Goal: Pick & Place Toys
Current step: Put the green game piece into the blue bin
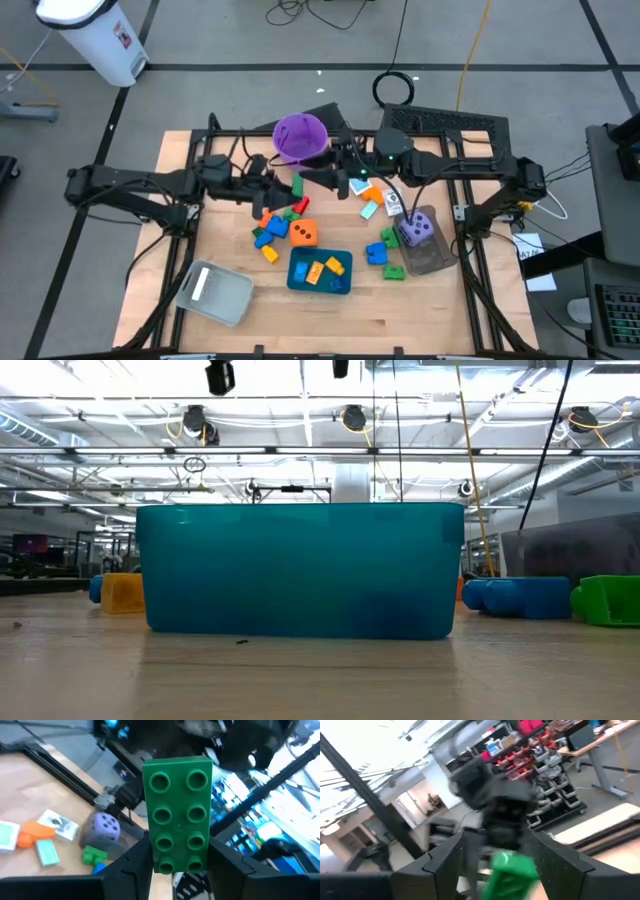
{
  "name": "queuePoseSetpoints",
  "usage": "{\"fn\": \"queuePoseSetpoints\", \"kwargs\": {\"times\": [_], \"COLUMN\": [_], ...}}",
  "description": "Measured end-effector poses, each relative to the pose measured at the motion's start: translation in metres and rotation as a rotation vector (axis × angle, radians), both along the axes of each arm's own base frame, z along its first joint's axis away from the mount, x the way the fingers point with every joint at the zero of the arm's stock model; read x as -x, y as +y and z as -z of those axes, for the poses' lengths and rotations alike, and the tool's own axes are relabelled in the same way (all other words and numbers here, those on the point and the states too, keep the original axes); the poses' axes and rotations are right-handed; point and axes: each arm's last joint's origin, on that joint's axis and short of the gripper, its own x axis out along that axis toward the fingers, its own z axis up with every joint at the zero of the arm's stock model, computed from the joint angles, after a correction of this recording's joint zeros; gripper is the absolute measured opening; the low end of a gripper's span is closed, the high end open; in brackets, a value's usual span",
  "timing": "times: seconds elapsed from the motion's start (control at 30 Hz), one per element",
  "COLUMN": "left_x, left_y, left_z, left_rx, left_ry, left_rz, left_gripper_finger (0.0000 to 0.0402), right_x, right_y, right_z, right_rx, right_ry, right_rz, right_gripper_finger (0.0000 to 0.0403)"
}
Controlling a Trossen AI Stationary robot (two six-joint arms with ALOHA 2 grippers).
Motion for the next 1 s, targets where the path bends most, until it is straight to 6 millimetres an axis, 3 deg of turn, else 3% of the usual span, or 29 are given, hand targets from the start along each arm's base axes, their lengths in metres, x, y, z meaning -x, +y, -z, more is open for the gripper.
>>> {"fn": "queuePoseSetpoints", "kwargs": {"times": [0.27, 0.57, 1.0], "left_x": [-0.003, -0.003, -0.003], "left_y": [-0.007, -0.008, -0.007], "left_z": [-0.001, -0.003, -0.005], "left_rx": [-0.006, -0.014, -0.025], "left_ry": [-0.029, -0.053, -0.074], "left_rz": [0.018, -0.002, -0.010], "left_gripper_finger": [0.0155, 0.0156, 0.0156], "right_x": [0.000, -0.001, 0.002], "right_y": [-0.004, 0.010, 0.013], "right_z": [0.003, 0.005, 0.046], "right_rx": [-0.007, -0.026, -0.176], "right_ry": [0.021, 0.025, -0.047], "right_rz": [0.009, -0.032, -0.063], "right_gripper_finger": [0.0222, 0.0222, 0.0222]}}
